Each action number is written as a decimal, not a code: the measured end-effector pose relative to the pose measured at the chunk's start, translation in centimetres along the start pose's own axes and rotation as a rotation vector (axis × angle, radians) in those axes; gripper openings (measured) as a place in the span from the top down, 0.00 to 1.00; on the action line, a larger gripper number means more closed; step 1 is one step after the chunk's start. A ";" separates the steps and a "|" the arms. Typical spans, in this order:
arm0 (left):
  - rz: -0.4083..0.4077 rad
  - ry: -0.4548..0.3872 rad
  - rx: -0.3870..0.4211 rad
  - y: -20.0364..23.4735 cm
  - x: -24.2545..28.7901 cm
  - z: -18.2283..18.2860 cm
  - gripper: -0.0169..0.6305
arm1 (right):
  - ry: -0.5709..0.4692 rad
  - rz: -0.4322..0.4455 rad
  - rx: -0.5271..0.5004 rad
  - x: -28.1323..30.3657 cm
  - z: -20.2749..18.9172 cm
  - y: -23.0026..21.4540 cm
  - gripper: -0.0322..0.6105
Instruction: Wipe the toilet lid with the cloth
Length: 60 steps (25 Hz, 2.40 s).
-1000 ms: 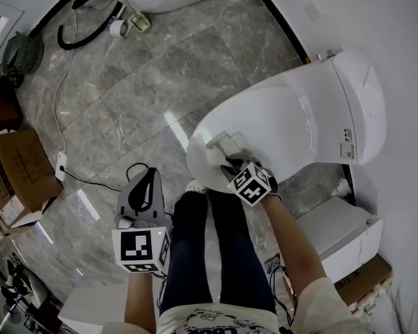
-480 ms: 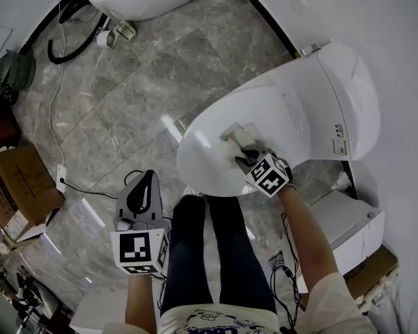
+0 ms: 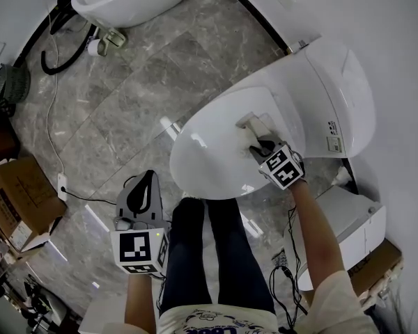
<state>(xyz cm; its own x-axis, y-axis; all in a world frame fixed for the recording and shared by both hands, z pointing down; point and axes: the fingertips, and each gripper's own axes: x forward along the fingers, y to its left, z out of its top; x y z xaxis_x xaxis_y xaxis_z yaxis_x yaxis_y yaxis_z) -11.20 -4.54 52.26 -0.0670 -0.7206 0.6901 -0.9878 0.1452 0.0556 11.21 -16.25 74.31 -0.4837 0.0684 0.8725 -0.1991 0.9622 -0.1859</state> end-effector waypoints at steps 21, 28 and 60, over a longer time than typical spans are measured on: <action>-0.061 0.007 0.042 -2.1 0.5 0.1 0.96 | -0.036 -0.257 0.263 -4.5 -6.5 -5.2 0.85; -0.096 0.011 0.061 -2.4 0.3 -0.1 0.96 | -0.018 -0.315 0.361 -5.6 -9.2 -4.6 0.85; -0.118 -0.006 0.057 2.3 -5.1 -4.7 0.96 | -0.047 -0.506 0.709 -2.5 -11.3 7.6 0.85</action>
<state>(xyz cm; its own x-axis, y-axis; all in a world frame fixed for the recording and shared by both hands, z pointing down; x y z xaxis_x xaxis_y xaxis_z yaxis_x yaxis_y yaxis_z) -12.46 2.65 52.31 0.0492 -0.7348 0.6765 -0.9953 0.0203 0.0945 20.55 -6.10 75.83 -0.2255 -0.3486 0.9097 -0.8756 0.4820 -0.0324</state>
